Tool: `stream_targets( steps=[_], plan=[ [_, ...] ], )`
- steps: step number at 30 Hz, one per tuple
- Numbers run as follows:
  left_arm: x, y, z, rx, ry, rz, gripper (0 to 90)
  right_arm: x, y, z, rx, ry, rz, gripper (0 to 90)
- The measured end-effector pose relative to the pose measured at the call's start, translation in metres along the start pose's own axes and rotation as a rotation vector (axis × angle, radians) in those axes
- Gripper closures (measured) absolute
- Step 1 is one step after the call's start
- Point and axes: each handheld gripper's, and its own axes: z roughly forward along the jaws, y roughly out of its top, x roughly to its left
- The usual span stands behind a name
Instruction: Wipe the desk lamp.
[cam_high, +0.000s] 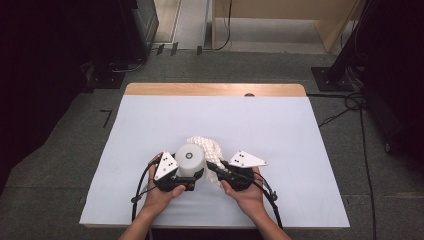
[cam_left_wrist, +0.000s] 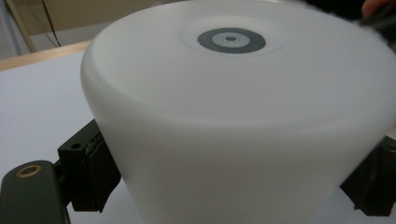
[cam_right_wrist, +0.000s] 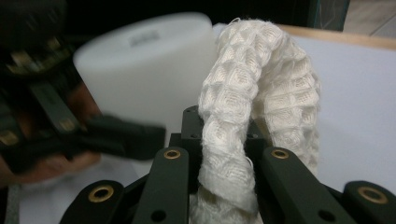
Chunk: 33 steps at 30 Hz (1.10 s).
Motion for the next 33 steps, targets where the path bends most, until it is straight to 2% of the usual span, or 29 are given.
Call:
stream_targets(
  steps=[3,7,11,16,20,23,26,29,33],
  plan=[
    [0.003,0.002,-0.003,-0.016,0.004,-0.009,8.6,-0.002,-0.009,0.008,0.063,-0.013,0.003,78.1],
    [0.006,0.000,-0.004,-0.010,0.009,-0.009,8.6,-0.001,-0.011,0.012,0.077,-0.009,0.017,78.1],
    [0.001,-0.004,0.001,0.012,0.024,0.022,8.6,0.001,-0.006,0.009,0.053,-0.007,0.008,78.1],
    [-0.007,-0.006,0.007,0.042,0.031,0.081,8.6,0.002,0.007,-0.005,-0.012,-0.005,0.006,78.0],
    [-0.009,-0.008,0.008,0.049,0.049,0.096,8.6,0.001,0.013,-0.012,-0.054,-0.012,-0.008,78.0],
    [-0.006,-0.007,0.007,0.041,0.065,0.089,8.6,-0.003,0.010,-0.011,-0.039,-0.023,-0.003,78.0],
    [0.000,-0.009,0.005,0.037,0.075,0.100,8.5,-0.008,0.006,-0.008,-0.026,-0.045,0.017,78.0],
    [0.004,-0.013,0.007,0.062,0.088,0.108,8.4,-0.012,0.002,-0.006,-0.015,-0.062,0.031,78.0],
    [0.011,-0.013,0.006,0.062,0.071,0.060,7.7,-0.014,-0.002,-0.004,-0.001,-0.071,0.038,78.0]
  ],
)
